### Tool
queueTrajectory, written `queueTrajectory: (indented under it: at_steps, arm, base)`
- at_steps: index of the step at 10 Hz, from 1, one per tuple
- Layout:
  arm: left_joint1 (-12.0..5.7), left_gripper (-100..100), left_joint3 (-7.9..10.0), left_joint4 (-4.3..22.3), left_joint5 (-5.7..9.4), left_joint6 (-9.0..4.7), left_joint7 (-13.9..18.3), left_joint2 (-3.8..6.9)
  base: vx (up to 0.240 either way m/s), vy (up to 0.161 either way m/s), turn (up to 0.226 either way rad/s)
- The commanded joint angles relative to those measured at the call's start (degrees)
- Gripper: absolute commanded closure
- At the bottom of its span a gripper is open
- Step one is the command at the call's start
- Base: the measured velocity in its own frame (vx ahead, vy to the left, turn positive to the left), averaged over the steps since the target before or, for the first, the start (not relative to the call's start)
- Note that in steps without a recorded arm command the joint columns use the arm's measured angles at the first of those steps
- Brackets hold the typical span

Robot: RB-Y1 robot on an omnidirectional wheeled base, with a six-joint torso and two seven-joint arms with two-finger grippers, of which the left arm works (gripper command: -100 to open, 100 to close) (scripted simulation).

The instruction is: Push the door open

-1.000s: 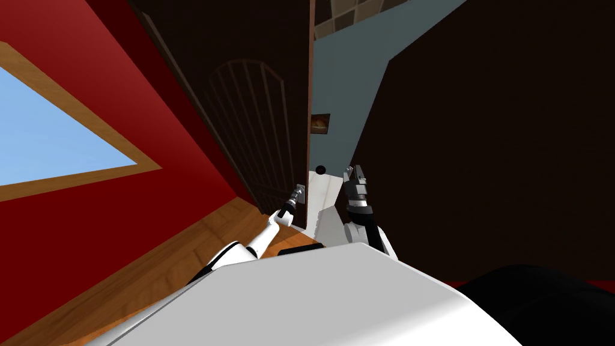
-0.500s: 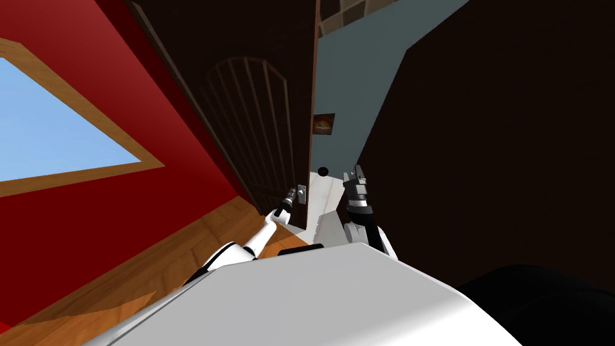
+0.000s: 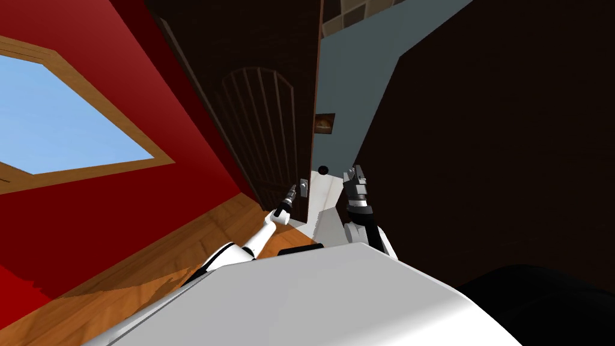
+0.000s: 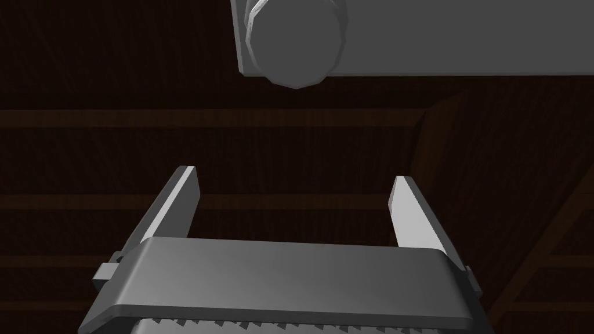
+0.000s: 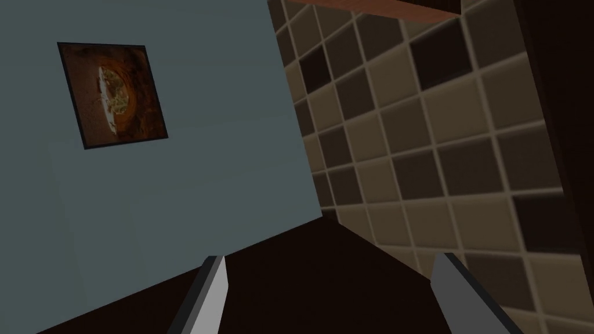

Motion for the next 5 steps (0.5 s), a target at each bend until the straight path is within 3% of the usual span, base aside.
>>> queueTrajectory:
  at_steps: [1,5]
  arm:
    - [0.11,-100,-0.26,-0.2,0.12,0.15,0.2,-0.35]
    - [0.34,-100,-0.89,-0.6,0.41,0.46,0.7,-2.58]
  base:
    - [-0.196,0.025,0.012]
    - [-0.186,0.031,0.009]
